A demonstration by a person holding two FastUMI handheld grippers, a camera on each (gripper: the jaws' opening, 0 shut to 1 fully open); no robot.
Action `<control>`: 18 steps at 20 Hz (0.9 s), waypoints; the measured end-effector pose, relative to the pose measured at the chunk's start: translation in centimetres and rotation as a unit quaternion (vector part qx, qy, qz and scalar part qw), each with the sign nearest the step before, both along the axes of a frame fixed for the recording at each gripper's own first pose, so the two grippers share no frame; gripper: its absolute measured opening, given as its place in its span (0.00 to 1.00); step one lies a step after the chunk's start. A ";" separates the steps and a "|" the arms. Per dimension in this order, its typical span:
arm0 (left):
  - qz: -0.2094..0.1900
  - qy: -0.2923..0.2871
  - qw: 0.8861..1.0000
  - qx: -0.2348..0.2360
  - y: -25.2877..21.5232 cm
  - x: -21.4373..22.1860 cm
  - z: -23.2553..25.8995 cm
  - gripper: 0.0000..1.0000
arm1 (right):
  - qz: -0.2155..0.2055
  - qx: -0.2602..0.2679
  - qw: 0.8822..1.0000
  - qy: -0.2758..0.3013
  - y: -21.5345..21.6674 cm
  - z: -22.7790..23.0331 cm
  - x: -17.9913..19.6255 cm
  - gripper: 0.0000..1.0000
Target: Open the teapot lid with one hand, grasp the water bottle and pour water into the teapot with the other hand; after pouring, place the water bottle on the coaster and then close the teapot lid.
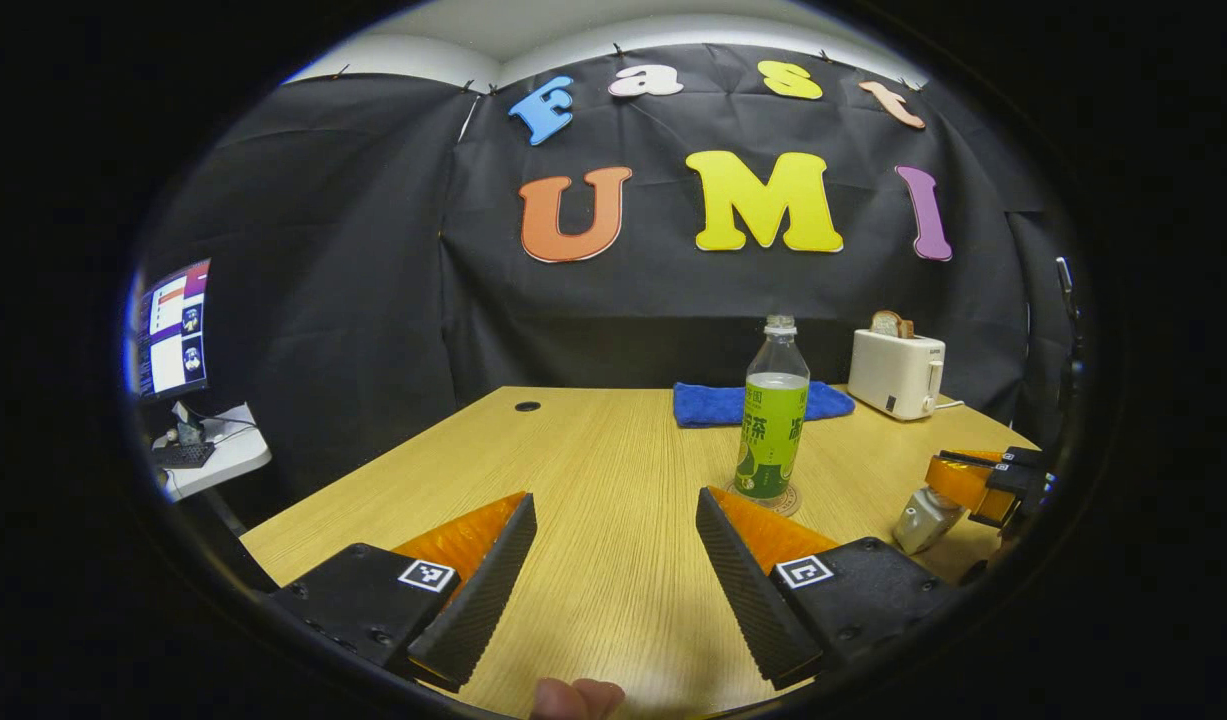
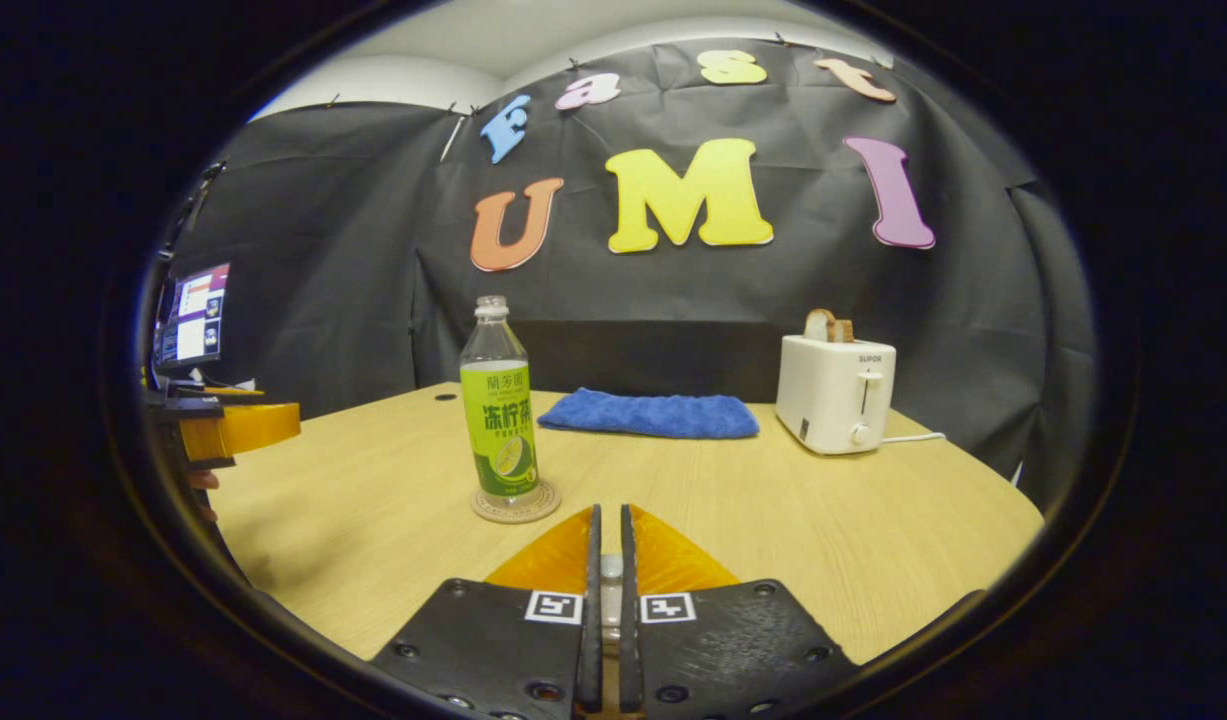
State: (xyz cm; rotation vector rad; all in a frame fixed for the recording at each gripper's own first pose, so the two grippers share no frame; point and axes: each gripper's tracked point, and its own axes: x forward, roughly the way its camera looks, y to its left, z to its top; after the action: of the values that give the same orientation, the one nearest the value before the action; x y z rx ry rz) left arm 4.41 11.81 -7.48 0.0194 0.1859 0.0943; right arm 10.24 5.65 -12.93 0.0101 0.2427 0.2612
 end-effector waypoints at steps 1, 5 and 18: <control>-0.001 0.000 1.000 0.001 -0.2 -0.1 0.2 1.00 | 0.001 -0.002 1.000 -0.001 0.0 0.1 0.0 0.06; -0.007 -0.016 1.000 0.005 -0.8 -0.8 1.8 1.00 | -0.013 0.002 0.999 -0.031 -0.9 2.7 -0.3 0.20; -0.064 -0.087 0.994 -0.012 -8.4 -3.8 6.9 1.00 | -0.058 0.024 0.990 -0.129 -4.0 12.1 -5.9 0.98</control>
State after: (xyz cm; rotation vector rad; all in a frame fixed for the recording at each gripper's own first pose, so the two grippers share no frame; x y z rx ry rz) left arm 0.64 3.37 -0.58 -0.0017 0.0118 -0.0352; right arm 4.38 1.67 -0.84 0.0381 -0.0227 0.1496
